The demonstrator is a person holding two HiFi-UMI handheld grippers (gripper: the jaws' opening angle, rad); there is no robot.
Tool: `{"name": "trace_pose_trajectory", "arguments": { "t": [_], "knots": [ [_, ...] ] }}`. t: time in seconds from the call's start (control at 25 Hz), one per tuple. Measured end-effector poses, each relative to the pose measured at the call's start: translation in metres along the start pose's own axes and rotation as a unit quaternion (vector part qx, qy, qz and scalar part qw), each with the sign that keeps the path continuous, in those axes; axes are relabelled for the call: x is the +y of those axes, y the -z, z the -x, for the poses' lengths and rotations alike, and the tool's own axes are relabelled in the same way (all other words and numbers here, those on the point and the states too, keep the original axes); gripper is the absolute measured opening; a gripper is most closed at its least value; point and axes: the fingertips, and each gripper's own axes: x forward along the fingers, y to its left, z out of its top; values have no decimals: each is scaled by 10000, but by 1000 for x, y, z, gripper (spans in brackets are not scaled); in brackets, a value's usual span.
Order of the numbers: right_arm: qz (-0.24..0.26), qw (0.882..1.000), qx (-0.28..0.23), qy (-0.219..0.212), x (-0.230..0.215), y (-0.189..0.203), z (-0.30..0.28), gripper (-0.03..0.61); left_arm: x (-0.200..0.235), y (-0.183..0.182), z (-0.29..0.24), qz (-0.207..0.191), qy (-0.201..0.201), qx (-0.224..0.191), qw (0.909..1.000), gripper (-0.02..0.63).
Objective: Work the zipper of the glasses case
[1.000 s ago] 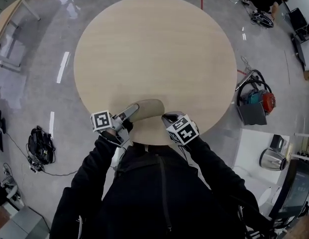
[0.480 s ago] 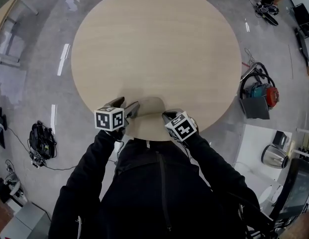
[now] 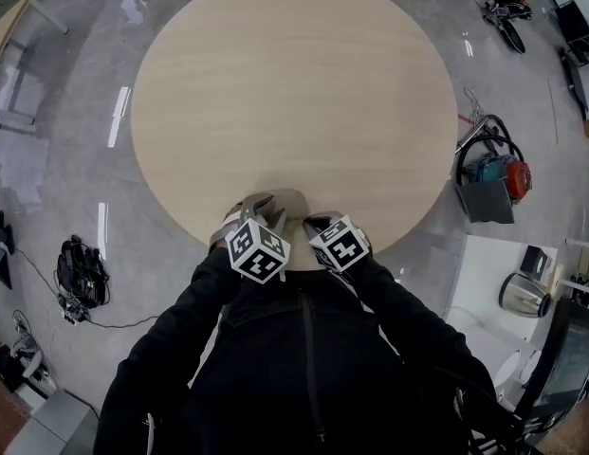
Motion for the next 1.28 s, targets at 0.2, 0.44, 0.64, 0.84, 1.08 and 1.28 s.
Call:
{"name": "trace_pose_trajectory", "arguments": {
  "t": [0.2,0.44,0.64,0.84,1.08,1.28],
  "knots": [
    [106,9999,71,50,-2,5,-1,5,-15,-1,-6,6,479,231,9986,86],
    [888,9954,150,341,-9,6,3,5,-13,-2,-6,371,714,130,9967,89],
    [1796,9793,268,891,-15,5,6,5,-14,-4,-6,175,741,57,9971,89],
    [2252,9670,453,1097,-23,3,7,5,-13,-6,-7,175,718,112,9972,89],
    [2072,9725,493,948,-36,-3,9,5,-12,-9,-10,157,684,63,9975,89],
    [857,9939,248,648,-37,-10,9,5,-8,-7,-6,74,640,40,9979,87]
  ]
}}
